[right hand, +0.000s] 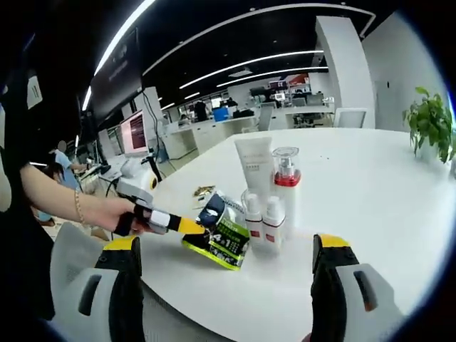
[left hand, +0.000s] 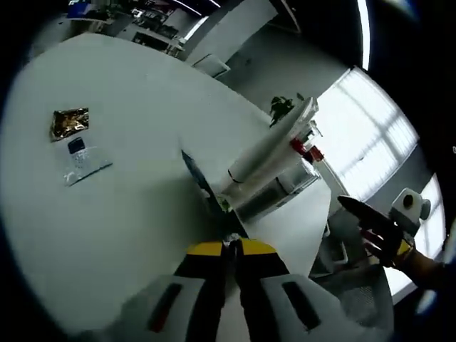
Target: Arrange the skincare products in the storage area until every visible bottle or jar stands upright without overlapping.
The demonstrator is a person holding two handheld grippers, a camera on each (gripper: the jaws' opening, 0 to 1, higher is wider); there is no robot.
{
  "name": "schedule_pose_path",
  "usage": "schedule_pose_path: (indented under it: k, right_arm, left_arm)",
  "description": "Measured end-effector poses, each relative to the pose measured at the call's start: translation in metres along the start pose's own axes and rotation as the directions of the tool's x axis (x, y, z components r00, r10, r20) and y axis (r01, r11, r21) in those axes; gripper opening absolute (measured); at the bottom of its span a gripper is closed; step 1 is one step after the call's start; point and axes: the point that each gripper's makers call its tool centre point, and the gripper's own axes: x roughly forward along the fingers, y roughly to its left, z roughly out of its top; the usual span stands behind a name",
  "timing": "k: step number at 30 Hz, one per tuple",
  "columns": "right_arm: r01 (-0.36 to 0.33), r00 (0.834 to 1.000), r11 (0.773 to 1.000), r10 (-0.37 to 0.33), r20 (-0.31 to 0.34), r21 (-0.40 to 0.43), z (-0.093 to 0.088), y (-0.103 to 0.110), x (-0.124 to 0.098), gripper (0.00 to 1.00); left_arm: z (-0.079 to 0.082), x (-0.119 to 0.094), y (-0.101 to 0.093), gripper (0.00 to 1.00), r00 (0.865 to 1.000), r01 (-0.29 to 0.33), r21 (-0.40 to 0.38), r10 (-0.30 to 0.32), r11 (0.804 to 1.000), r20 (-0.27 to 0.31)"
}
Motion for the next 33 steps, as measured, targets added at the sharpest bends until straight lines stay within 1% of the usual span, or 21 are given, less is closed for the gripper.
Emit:
schedule_pose_path:
  k: [2, 4, 7, 8, 12, 13, 15, 17, 21, 23, 27, 29, 33]
  right_arm:
    - [0.001, 1.0, 1.0, -0.001, 0.0, 0.001, 0.0, 0.0, 0.0, 1.0]
    - [0.002, 1.0, 1.0, -0.002, 0.001, 0.003, 0.0, 0.0, 0.0, 1.0]
    - [0.001, 1.0, 1.0, -0.001, -0.001, 0.001, 0.0, 0.001, 0.0, 1.0]
    - [0.0, 1.0, 1.0, 0.0, -0.002, 0.0, 0.0, 0.002, 0.0, 1.0]
    - [0.0, 1.0, 1.0, 0.0, -0.004, -0.003, -0.001, 0.002, 0.001, 1.0]
    - [0.0, 1.0, 1.0, 0.0, -0.004, -0.003, 0.0, 0.002, 0.001, 1.0]
    - [0.001, 1.0, 1.0, -0.001, -0.004, -0.002, 0.0, 0.002, 0.0, 1.0]
    - [0.002, 1.0, 1.0, -0.002, -0.003, -0.002, 0.0, 0.002, 0.0, 1.0]
    - [0.003, 1.0, 1.0, -0.003, -0.004, 0.0, 0.0, 0.002, 0.0, 1.0]
    - [0.003, 1.0, 1.0, -0.003, -0.005, 0.004, 0.0, 0.001, 0.0, 1.0]
    - [0.006, 1.0, 1.0, -0.006, 0.0, 0.012, 0.0, 0.0, 0.0, 1.0]
    - [0.006, 1.0, 1.0, -0.006, 0.0, 0.012, 0.0, 0.0, 0.0, 1.0]
    - [0.005, 1.0, 1.0, -0.005, -0.003, 0.011, 0.0, 0.001, 0.001, 1.0]
  left_arm:
    - [-0.003, 0.001, 0.007, 0.02, 1.0, -0.02, 0.013, 0.02, 1.0, -0.01]
    - [-0.004, 0.001, 0.009, 0.03, 0.999, -0.032, 0.034, 0.033, 0.999, -0.015]
    - [-0.007, 0.001, 0.014, 0.06, 0.997, -0.061, 0.087, 0.065, 0.994, -0.034]
    - [-0.007, 0.0, 0.016, 0.07, 0.996, -0.073, 0.116, 0.079, 0.99, -0.04]
    - [-0.009, 0.0, 0.014, 0.09, 0.992, -0.105, 0.179, 0.115, 0.978, -0.047]
    - [-0.01, -0.001, 0.014, 0.1, 0.99, -0.115, 0.199, 0.128, 0.973, -0.053]
    - [-0.01, -0.004, 0.023, 0.11, 0.986, -0.132, 0.247, 0.153, 0.96, -0.067]
    - [-0.011, -0.003, 0.024, 0.12, 0.982, -0.147, 0.284, 0.175, 0.948, -0.073]
    - [-0.013, -0.003, 0.027, 0.13, 0.977, -0.157, 0.324, 0.195, 0.933, -0.086]
    - [-0.013, -0.004, 0.033, 0.13, 0.97, -0.175, 0.371, 0.224, 0.912, -0.094]
    - [-0.012, -0.003, 0.036, 0.18, 0.967, -0.18, 0.392, 0.235, 0.902, -0.095]
    - [-0.012, -0.003, 0.035, 0.16, 0.967, -0.18, 0.403, 0.237, 0.897, -0.095]
    - [-0.01, -0.002, 0.035, 0.18, 0.964, -0.182, 0.448, 0.249, 0.875, -0.095]
